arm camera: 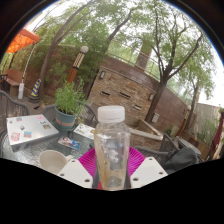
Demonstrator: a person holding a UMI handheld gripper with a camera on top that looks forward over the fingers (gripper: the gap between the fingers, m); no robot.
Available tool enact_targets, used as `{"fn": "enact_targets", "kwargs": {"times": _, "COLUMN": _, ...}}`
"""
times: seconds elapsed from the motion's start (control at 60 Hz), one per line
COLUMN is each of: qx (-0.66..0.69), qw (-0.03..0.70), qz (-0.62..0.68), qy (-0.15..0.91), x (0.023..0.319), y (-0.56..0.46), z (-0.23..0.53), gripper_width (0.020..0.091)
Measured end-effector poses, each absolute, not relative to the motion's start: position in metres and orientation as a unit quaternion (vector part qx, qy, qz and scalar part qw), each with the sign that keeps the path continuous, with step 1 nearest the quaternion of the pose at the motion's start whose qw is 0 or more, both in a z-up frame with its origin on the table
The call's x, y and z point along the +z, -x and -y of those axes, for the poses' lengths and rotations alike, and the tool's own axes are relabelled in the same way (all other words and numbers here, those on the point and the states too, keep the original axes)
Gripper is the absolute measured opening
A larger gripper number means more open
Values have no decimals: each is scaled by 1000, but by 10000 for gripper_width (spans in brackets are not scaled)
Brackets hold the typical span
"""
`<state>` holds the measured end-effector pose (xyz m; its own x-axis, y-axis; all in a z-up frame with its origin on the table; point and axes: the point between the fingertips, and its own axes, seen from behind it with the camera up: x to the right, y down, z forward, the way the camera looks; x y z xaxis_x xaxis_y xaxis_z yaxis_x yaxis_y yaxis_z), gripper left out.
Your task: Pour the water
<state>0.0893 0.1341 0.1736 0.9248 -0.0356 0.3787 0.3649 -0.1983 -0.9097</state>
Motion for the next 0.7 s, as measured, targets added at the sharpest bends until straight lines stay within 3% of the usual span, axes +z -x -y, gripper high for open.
{"fn": "enact_targets", "kwargs": {"times": 0.167, "qx": -37, "qw": 613, "qz": 81, "qy": 785, "x": 94, "y": -90, "z": -131, "gripper_width": 372}}
{"fn": "enact_targets", "kwargs": {"times": 0.233, "qx": -3, "qw": 612, "qz": 70, "qy": 788, "x": 99, "y": -92, "z": -138, "gripper_width": 376}}
{"fn": "enact_targets", "kwargs": {"times": 0.35, "qx": 41, "qw": 614, "qz": 62, "qy": 786, "x": 78, "y": -81, "z": -134, "gripper_width": 387}}
{"fn": "enact_targets", "kwargs": {"times": 0.517, "qx": 62, "qw": 640, "qz": 51, "qy": 764, "x": 81, "y": -85, "z": -137, "gripper_width": 392}}
{"fn": "enact_targets", "kwargs": {"times": 0.633, "qx": 55, "qw": 633, "qz": 58, "qy": 770, "x": 80, "y": -84, "z": -137, "gripper_width": 508}}
{"fn": "enact_targets", "kwargs": {"times": 0.7, "qx": 36, "qw": 580, "qz": 50, "qy": 812, "x": 58, "y": -94, "z": -130, "gripper_width": 679}}
